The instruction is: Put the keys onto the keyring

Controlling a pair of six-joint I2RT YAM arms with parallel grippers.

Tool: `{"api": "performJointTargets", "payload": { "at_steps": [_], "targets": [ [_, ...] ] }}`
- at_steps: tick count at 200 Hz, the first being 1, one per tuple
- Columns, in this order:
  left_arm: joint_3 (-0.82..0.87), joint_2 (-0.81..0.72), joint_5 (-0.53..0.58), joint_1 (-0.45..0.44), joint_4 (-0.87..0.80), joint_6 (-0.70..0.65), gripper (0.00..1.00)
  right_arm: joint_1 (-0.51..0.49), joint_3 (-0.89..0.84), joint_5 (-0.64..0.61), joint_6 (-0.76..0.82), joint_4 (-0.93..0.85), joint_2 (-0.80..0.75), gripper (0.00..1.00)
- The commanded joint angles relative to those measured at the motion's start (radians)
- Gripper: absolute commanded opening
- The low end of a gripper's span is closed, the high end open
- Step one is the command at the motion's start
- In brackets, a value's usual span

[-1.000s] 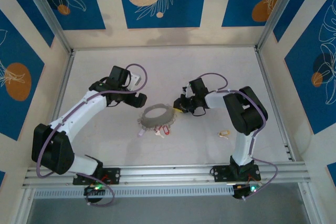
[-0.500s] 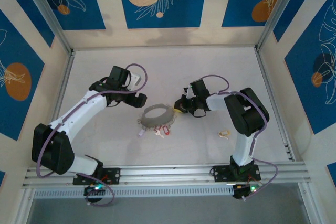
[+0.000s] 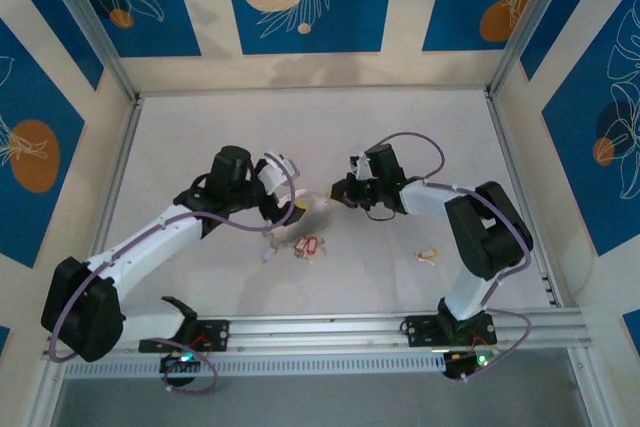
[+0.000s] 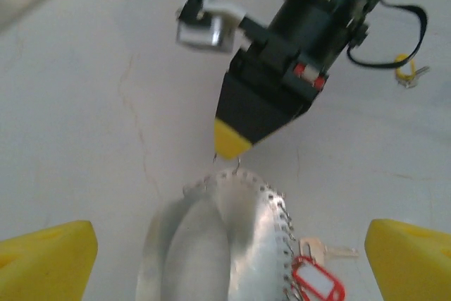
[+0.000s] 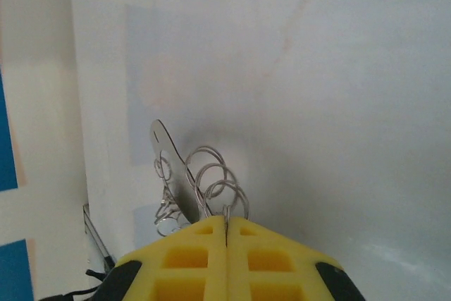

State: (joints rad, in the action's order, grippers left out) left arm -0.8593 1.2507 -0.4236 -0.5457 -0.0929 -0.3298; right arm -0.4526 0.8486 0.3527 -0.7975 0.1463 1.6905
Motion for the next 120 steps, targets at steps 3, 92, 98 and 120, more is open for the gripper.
{"api": "performJointTargets", "payload": {
  "at_steps": [3,92,98,120],
  "targets": [
    [-0.096,0.025,-0.070,0.001,0.062,-0.144,0.97,-0.010,0.000,-0.019,0.158,0.035,-0.071,0.00],
    [-0.161,-0.019,-0.065,0.036,-0.115,-0.252,0.61,-0.041,-0.118,0.143,0.667,0.190,-0.241,0.00],
    [-0.157,-0.023,-0.078,0.036,-0.119,-0.259,0.61,-0.048,-0.122,0.151,0.706,0.191,-0.246,0.00],
    [-0.156,-0.015,-0.155,0.036,-0.174,-0.311,0.59,-0.088,-0.124,0.147,0.844,0.161,-0.280,0.00]
  ]
}}
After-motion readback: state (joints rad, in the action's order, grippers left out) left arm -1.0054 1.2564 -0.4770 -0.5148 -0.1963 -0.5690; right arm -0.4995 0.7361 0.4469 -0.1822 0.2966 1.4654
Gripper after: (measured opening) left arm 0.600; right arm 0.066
